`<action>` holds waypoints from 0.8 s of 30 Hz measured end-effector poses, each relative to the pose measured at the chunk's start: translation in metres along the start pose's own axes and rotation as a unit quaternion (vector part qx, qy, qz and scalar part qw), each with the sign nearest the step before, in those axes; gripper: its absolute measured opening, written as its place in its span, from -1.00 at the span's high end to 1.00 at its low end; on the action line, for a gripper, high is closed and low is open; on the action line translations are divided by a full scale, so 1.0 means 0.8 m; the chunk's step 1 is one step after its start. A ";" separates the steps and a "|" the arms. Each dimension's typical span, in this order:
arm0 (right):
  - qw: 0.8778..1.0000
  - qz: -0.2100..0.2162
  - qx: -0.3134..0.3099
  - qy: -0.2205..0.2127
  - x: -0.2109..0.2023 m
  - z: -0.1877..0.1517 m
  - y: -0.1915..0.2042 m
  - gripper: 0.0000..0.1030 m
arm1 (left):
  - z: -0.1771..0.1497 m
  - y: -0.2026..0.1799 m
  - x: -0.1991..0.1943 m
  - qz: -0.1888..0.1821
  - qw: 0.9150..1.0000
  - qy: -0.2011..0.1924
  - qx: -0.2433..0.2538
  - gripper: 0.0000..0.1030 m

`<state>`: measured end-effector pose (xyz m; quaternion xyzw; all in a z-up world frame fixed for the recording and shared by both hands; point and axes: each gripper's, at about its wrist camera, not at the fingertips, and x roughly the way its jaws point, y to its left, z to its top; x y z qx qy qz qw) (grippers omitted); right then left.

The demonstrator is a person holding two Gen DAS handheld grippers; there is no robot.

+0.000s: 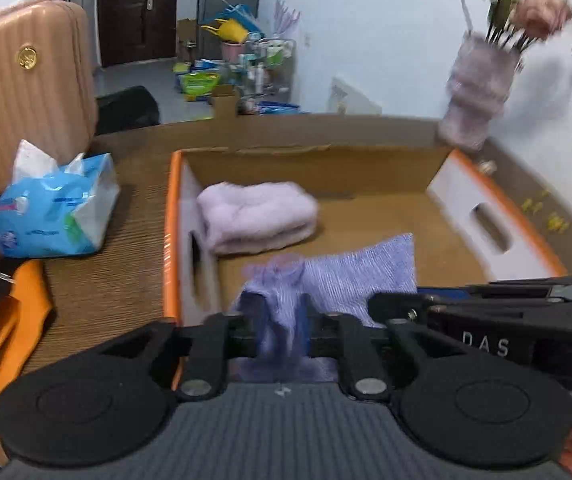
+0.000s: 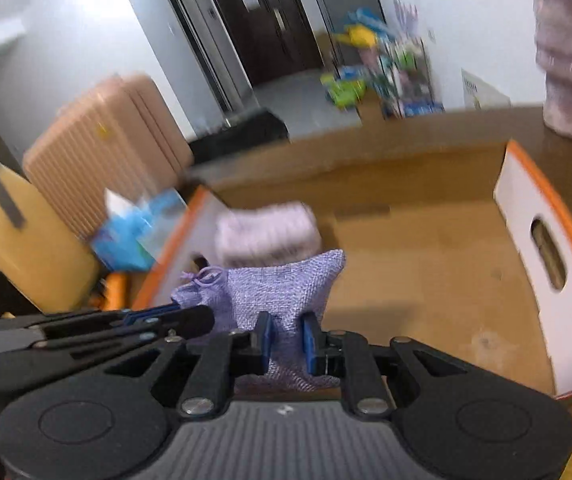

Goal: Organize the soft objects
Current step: 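Lower the purple pouch into the box beside the lilac roll, release, then move the right gripper to the plush sheep and grasp it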

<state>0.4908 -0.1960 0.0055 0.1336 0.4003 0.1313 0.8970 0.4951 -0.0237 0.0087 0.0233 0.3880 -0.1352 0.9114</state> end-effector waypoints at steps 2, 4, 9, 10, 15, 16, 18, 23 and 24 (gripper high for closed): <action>1.000 -0.004 -0.004 0.026 0.018 -0.006 0.003 0.59 | -0.002 0.007 -0.002 0.007 1.000 -0.005 -0.003 0.27; 0.999 -0.003 -0.013 0.030 0.023 -0.009 0.004 0.48 | 0.000 0.014 -0.011 0.005 1.000 -0.011 -0.009 0.05; 1.000 -0.003 -0.018 0.023 0.000 0.004 -0.001 -0.07 | 0.022 0.016 -0.054 0.033 0.999 -0.041 -0.004 -0.14; 0.999 -0.007 -0.026 0.018 -0.010 0.006 -0.003 -0.07 | 0.027 0.015 -0.067 0.036 0.998 -0.049 0.000 -0.23; 0.997 -0.027 -0.058 -0.035 -0.085 0.021 -0.020 -0.27 | 0.040 0.011 -0.127 0.059 0.994 -0.087 0.014 -0.38; 0.996 -0.034 -0.062 -0.046 -0.105 0.024 -0.026 -0.29 | 0.041 0.009 -0.139 0.062 0.994 -0.094 0.013 -0.42; 0.994 -0.046 -0.072 -0.068 -0.138 0.027 -0.035 -0.32 | 0.041 0.004 -0.160 0.068 0.992 -0.107 0.012 -0.44; 0.983 -0.071 -0.098 -0.135 -0.222 0.022 -0.051 -0.50 | 0.025 -0.014 -0.207 0.070 0.987 -0.145 0.008 -0.51; 0.982 -0.069 -0.094 -0.149 -0.235 0.017 -0.053 -0.50 | 0.019 -0.018 -0.214 0.068 0.986 -0.149 0.009 -0.52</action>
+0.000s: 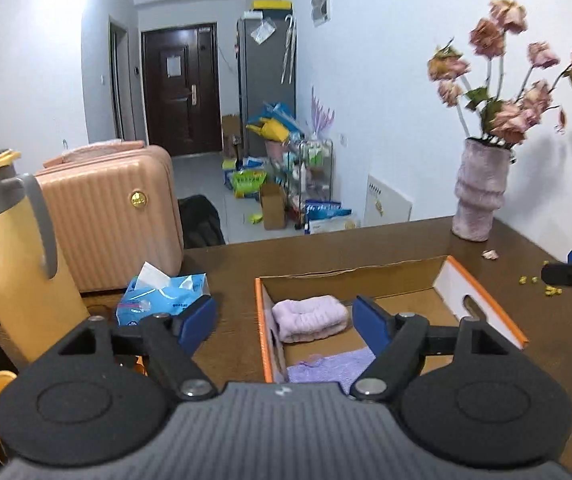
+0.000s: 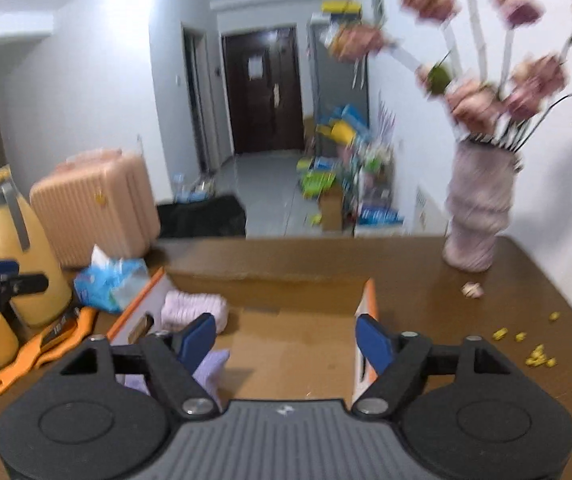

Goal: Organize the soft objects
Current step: 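Move the right gripper to the plush sheep and grasp it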

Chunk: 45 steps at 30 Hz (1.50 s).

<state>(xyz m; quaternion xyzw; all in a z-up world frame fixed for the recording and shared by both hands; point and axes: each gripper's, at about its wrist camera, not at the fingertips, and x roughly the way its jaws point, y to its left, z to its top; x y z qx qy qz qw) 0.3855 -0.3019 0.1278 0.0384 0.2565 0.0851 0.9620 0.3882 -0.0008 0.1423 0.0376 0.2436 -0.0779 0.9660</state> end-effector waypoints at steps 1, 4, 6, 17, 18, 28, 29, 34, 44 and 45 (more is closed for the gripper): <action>1.000 0.004 0.005 -0.010 -0.012 -0.002 -0.004 -0.50 | -0.003 -0.005 -0.008 0.000 1.000 -0.004 0.001 -0.52; 0.999 0.020 0.008 -0.026 -0.040 -0.013 -0.006 -0.50 | -0.017 -0.016 -0.034 0.005 1.000 -0.011 0.002 -0.53; 0.999 0.023 0.002 -0.036 -0.056 -0.023 -0.001 -0.50 | -0.033 -0.023 -0.059 0.005 1.000 -0.017 0.000 -0.53; 0.992 0.030 -0.044 -0.112 -0.197 -0.181 0.034 -0.71 | -0.210 -0.060 -0.204 -0.028 0.998 -0.056 0.013 -0.79; 0.992 0.028 -0.044 -0.112 -0.207 -0.200 0.037 -0.71 | -0.227 -0.063 -0.214 -0.025 0.998 -0.055 0.012 -0.79; 0.998 0.019 0.018 -0.058 -0.239 -0.311 0.034 -0.72 | -0.280 -0.070 -0.248 -0.039 0.998 -0.045 0.005 -0.85; 0.998 0.006 0.017 -0.060 -0.239 -0.312 0.034 -0.72 | -0.278 -0.070 -0.245 -0.045 0.998 -0.046 -0.001 -0.86; 0.998 0.006 0.029 -0.064 -0.228 -0.315 0.027 -0.72 | -0.277 -0.084 -0.211 -0.066 0.997 -0.025 0.000 -0.86; 0.996 -0.033 0.057 -0.052 -0.122 -0.270 -0.041 -0.58 | -0.234 -0.176 -0.114 -0.081 0.996 -0.034 -0.004 -0.74; 0.996 -0.036 0.057 -0.052 -0.111 -0.264 -0.048 -0.55 | -0.232 -0.185 -0.105 -0.078 0.997 -0.030 0.001 -0.68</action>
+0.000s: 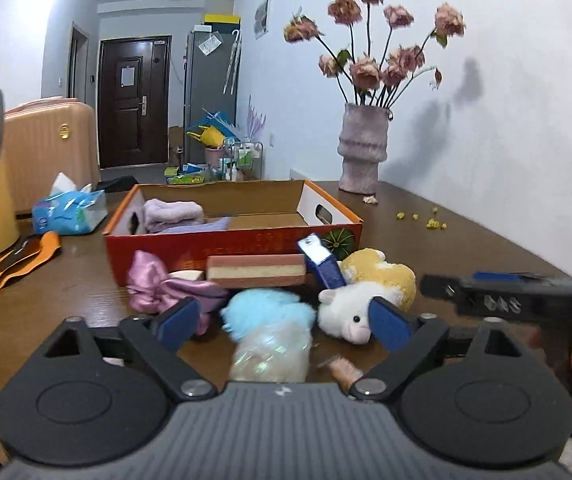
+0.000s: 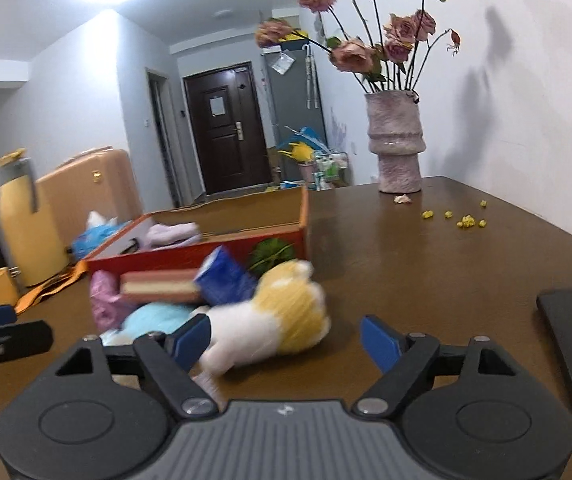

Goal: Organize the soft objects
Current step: 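Move the right gripper to the plush sheep and grasp it, then lift the plush sheep with the right gripper toward the box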

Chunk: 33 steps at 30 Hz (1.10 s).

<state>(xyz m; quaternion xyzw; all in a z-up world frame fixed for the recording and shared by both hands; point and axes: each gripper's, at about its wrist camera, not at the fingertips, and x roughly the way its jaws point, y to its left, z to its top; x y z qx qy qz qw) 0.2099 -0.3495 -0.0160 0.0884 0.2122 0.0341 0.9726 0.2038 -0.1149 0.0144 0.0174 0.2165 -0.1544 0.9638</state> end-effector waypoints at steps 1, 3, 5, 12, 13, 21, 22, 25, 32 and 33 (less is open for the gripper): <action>1.000 0.000 0.004 0.000 0.012 0.005 -0.006 -0.52 | 0.000 -0.007 0.009 0.002 1.000 0.006 0.004 -0.56; 1.000 0.007 0.019 0.011 0.041 0.013 -0.017 -0.49 | -0.006 -0.019 0.026 -0.006 1.000 0.027 0.005 -0.42; 0.999 0.015 0.033 0.022 0.069 0.019 -0.024 -0.42 | -0.013 -0.029 0.037 -0.023 0.999 0.048 0.008 -0.34; 0.997 0.048 0.037 0.054 0.114 0.020 -0.031 0.15 | -0.040 -0.070 0.073 -0.039 0.993 0.101 0.046 0.01; 0.997 0.050 0.029 0.058 0.110 0.019 -0.032 0.16 | -0.043 -0.071 0.077 -0.028 0.993 0.106 0.052 0.09; 0.994 0.055 0.047 0.075 0.034 -0.012 -0.046 0.18 | -0.058 -0.039 0.078 0.020 0.992 0.120 0.039 0.21; 0.994 0.059 0.053 0.078 0.027 -0.016 -0.046 0.20 | -0.056 -0.037 0.076 0.031 0.992 0.118 0.036 0.24; 0.990 0.083 0.067 0.093 0.004 -0.030 -0.036 0.34 | -0.047 -0.022 0.068 0.075 0.992 0.098 0.026 0.24; 0.981 0.170 0.053 0.078 -0.043 -0.039 -0.003 0.40 | -0.035 0.005 0.029 0.116 0.991 0.071 -0.001 0.21; 0.983 0.164 0.054 0.065 -0.048 -0.035 -0.007 0.34 | -0.035 0.007 0.023 0.117 0.991 0.070 -0.005 0.21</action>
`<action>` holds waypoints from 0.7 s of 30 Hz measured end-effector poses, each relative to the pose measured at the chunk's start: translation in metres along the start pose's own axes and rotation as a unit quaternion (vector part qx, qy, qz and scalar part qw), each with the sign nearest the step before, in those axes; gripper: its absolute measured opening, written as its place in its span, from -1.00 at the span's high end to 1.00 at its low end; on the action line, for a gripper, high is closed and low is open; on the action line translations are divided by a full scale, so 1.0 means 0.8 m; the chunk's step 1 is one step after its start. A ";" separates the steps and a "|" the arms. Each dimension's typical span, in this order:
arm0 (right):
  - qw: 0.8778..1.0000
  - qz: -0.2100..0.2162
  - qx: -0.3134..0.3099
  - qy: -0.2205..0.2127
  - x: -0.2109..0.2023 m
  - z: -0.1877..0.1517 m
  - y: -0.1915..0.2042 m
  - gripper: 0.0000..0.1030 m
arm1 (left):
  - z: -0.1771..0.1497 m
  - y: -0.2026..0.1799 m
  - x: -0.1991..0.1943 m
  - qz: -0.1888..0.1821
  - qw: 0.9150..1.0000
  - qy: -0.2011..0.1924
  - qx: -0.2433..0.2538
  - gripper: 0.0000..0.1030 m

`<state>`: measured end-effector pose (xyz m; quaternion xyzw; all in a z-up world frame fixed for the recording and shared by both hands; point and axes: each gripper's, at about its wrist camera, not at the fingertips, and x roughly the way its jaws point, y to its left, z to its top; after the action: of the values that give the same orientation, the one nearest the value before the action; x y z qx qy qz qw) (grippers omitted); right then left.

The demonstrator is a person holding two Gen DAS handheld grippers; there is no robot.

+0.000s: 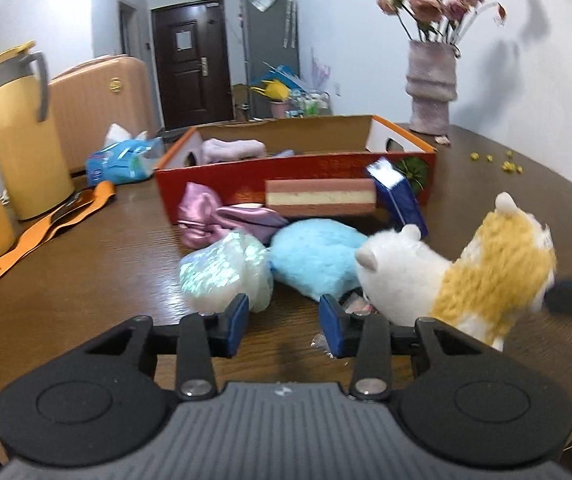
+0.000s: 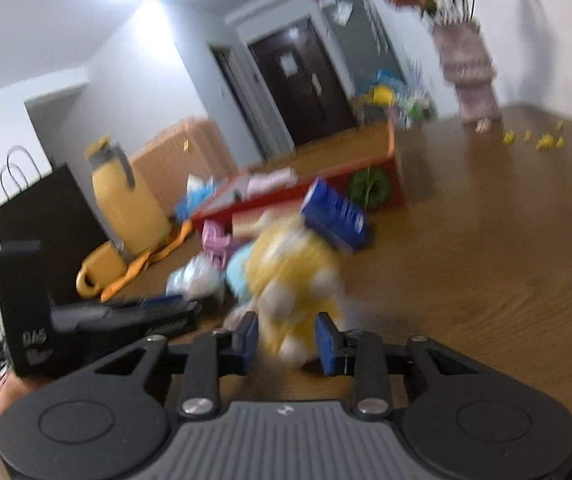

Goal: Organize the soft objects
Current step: 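Lift the plush sheep with the right gripper toward the box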

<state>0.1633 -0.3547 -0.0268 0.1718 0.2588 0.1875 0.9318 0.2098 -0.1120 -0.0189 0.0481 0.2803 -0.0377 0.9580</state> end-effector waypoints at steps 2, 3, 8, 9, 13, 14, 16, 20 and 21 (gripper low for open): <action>0.999 -0.026 0.006 -0.022 -0.004 0.011 -0.011 0.16 | -0.001 0.004 -0.013 -0.007 1.000 0.000 -0.013 0.20; 0.999 -0.043 0.008 -0.031 -0.005 0.016 -0.014 0.06 | -0.001 0.005 -0.019 -0.019 1.000 -0.002 -0.020 0.20; 0.997 -0.040 -0.025 -0.067 0.011 0.034 -0.017 -0.33 | -0.006 -0.011 -0.030 -0.070 0.997 -0.004 -0.010 0.10; 0.996 -0.045 -0.035 -0.071 0.021 0.038 -0.019 -0.33 | -0.007 -0.016 -0.028 -0.076 0.997 0.001 -0.011 0.10; 0.995 -0.060 -0.034 -0.069 0.069 0.056 -0.048 -0.15 | -0.002 -0.032 -0.009 -0.147 0.988 0.027 -0.031 0.10; 0.996 -0.064 -0.019 -0.061 0.082 0.064 -0.060 -0.10 | 0.000 -0.035 0.002 -0.170 0.984 0.042 -0.040 0.10; 0.997 -0.060 0.036 -0.035 0.103 0.077 -0.084 0.18 | 0.004 -0.039 0.024 -0.187 0.979 0.061 -0.060 0.10; 0.997 -0.047 0.057 -0.007 0.099 0.061 -0.089 0.29 | 0.005 -0.025 0.041 -0.206 0.970 0.073 -0.103 0.10; 0.998 -0.042 0.053 -0.001 0.089 0.054 -0.084 0.30 | 0.005 -0.019 0.042 -0.209 0.968 0.077 -0.113 0.10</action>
<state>0.2611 -0.3917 -0.0496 0.2098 0.2740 0.1339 0.9290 0.2388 -0.1289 -0.0346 -0.1173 0.3595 -0.2011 0.9037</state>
